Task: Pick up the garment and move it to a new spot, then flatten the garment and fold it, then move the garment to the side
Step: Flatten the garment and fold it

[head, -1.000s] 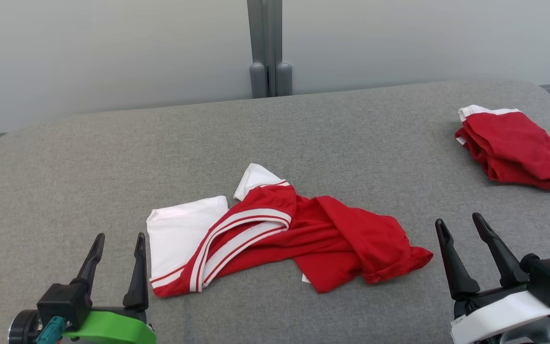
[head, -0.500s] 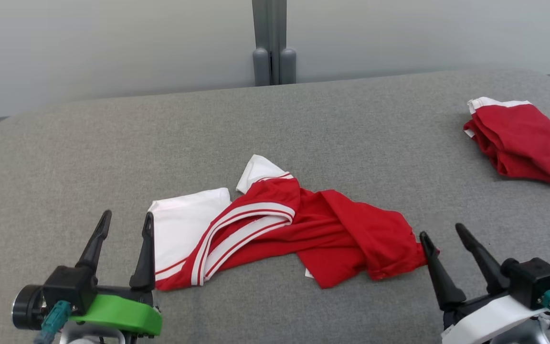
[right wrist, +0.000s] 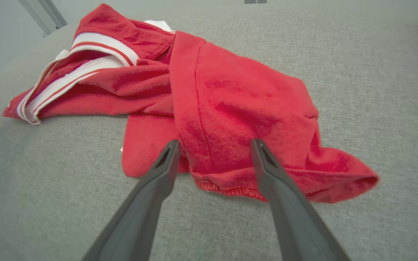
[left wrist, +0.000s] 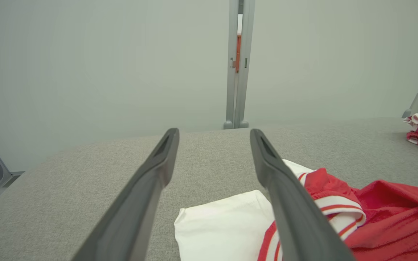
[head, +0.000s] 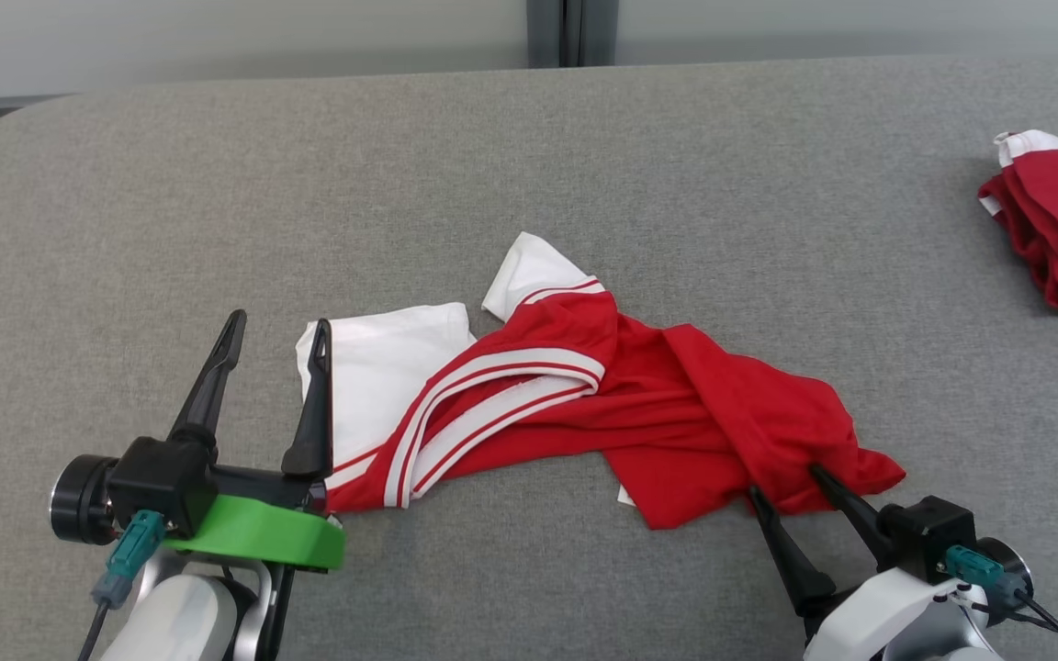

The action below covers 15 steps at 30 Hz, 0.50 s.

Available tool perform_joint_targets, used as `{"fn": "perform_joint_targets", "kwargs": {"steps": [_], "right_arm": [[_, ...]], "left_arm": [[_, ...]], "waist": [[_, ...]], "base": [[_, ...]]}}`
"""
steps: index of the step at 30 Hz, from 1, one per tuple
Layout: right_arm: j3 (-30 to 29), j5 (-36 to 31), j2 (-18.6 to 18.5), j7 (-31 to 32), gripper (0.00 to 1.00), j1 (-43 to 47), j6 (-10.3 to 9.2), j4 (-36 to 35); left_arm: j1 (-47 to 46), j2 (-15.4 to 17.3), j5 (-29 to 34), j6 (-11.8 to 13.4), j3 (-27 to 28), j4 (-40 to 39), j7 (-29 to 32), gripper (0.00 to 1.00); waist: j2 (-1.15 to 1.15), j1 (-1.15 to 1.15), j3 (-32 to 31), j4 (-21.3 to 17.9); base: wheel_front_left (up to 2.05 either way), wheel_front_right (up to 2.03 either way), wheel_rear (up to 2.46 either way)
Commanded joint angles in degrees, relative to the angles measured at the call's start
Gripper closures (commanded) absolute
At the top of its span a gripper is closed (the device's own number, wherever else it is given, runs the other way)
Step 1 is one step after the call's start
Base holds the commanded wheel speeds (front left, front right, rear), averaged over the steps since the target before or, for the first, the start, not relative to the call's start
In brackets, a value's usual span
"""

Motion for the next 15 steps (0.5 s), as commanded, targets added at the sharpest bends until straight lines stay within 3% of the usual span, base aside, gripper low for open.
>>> {"fn": "perform_joint_targets", "kwargs": {"steps": [1, 3, 4, 5, 6, 15], "right_arm": [[0.4, -1.0, -0.4, -0.4, 0.00, -1.3, 0.00, 1.0], [0.9, -2.0, -0.4, -0.6, 0.00, -2.3, 0.00, 2.1], [1.0, -2.4, -0.4, -0.6, 0.38, -2.9, 0.00, 2.6], [1.1, -2.4, -0.3, -0.6, 0.58, -3.2, 0.00, 3.0], [1.1, -2.5, -0.2, -0.8, 1.00, -3.6, 0.00, 3.4], [-2.7, -0.2, -1.6, -3.9, 1.00, -7.1, 0.00, -1.1]], "left_arm": [[-1.1, -0.3, 0.7, -0.4, 0.0, 0.4, -0.2, 0.00], [-1.6, -0.5, 0.8, -0.7, 0.1, 0.8, -0.3, 0.00], [-1.8, -0.6, 0.9, -0.9, 0.0, 1.0, -0.4, 0.00], [-2.0, -0.7, 0.9, -1.0, 0.0, 1.2, -0.4, 0.00], [-2.2, -0.9, 1.0, -1.2, -0.1, 1.4, -0.5, 0.00], [-3.5, -1.6, 1.7, -1.8, 0.2, 1.4, -0.7, 0.00]], "waist": [[0.00, 0.00, 1.7, 1.2], [0.00, 0.00, 2.0, 1.2], [0.00, 0.00, 2.1, 1.3], [0.00, 0.00, 2.2, 1.4], [0.00, 0.00, 2.3, 1.5], [0.00, 0.00, 3.6, 1.7]], "base": [[0.00, 0.00, 0.00], [0.00, 0.00, 0.00], [0.00, 0.00, 0.00], [0.00, 0.00, 0.00], [0.00, 0.00, 0.00], [0.00, 0.00, 0.00]]}}
